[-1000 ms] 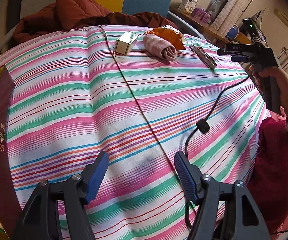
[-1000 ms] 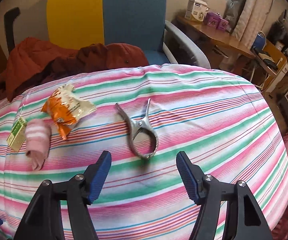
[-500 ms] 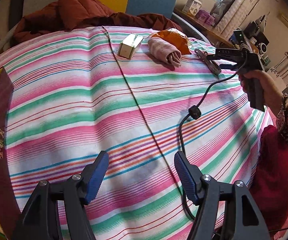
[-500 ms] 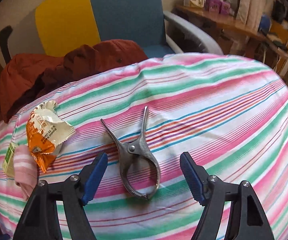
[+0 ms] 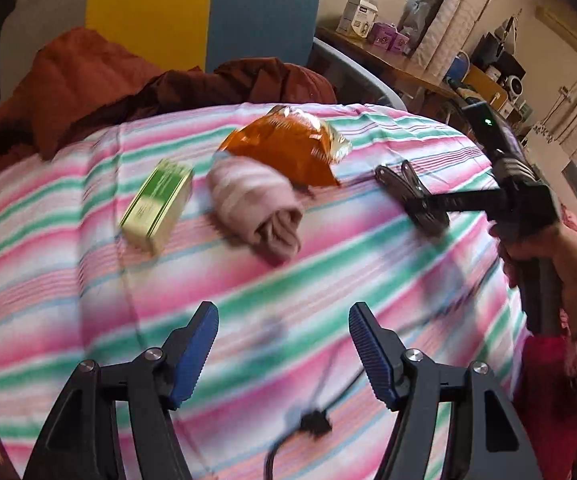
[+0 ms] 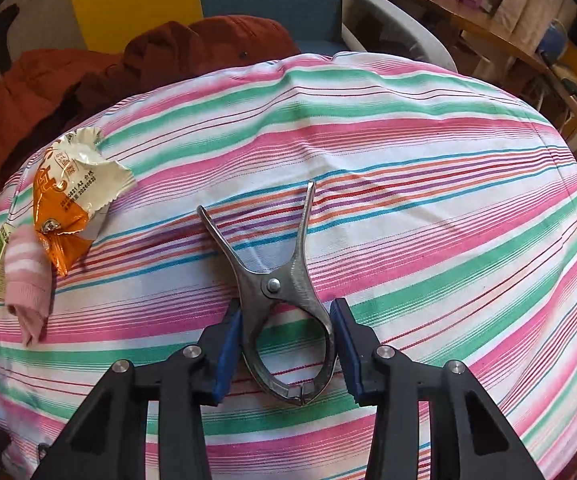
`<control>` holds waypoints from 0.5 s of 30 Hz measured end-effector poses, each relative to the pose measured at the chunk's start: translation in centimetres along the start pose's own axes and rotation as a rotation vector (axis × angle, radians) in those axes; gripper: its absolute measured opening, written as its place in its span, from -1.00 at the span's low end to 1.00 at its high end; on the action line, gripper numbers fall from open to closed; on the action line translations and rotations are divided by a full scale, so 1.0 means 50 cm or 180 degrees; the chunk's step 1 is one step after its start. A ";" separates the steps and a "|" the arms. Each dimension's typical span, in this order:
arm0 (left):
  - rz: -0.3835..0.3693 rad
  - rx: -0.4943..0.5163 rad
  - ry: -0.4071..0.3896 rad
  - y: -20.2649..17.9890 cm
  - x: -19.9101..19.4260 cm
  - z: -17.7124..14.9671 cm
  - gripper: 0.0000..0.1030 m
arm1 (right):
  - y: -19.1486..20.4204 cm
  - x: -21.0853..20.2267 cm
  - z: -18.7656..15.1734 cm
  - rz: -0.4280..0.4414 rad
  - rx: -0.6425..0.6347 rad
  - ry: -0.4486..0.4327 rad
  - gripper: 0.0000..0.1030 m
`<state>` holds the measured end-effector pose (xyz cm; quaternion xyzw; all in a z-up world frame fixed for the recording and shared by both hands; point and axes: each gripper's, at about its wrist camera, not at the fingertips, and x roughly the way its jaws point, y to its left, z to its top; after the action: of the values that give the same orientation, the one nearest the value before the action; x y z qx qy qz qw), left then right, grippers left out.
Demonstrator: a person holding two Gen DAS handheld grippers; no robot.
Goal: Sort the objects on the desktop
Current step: 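Grasp the second silver clip with the right tool while the left grasps the pink sock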
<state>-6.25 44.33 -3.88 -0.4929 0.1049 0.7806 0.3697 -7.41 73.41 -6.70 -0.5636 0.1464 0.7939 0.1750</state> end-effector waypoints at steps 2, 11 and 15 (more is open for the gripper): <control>0.0031 0.0000 0.0042 -0.010 0.030 0.030 0.34 | 0.002 0.001 0.000 0.0013 -0.0009 0.0006 -0.14; 0.0296 -0.0192 0.0232 -0.002 0.132 0.087 0.34 | 0.007 0.005 0.001 0.0057 0.0008 0.0048 -0.13; 0.0444 -0.0198 0.0176 -0.006 0.151 0.111 0.34 | 0.014 0.005 0.000 0.0041 0.0003 0.0057 -0.13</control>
<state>-11.69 51.05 -7.49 -0.5170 0.1248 0.7935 0.2959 -7.81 72.82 -6.92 -0.5697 0.1520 0.7898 0.1688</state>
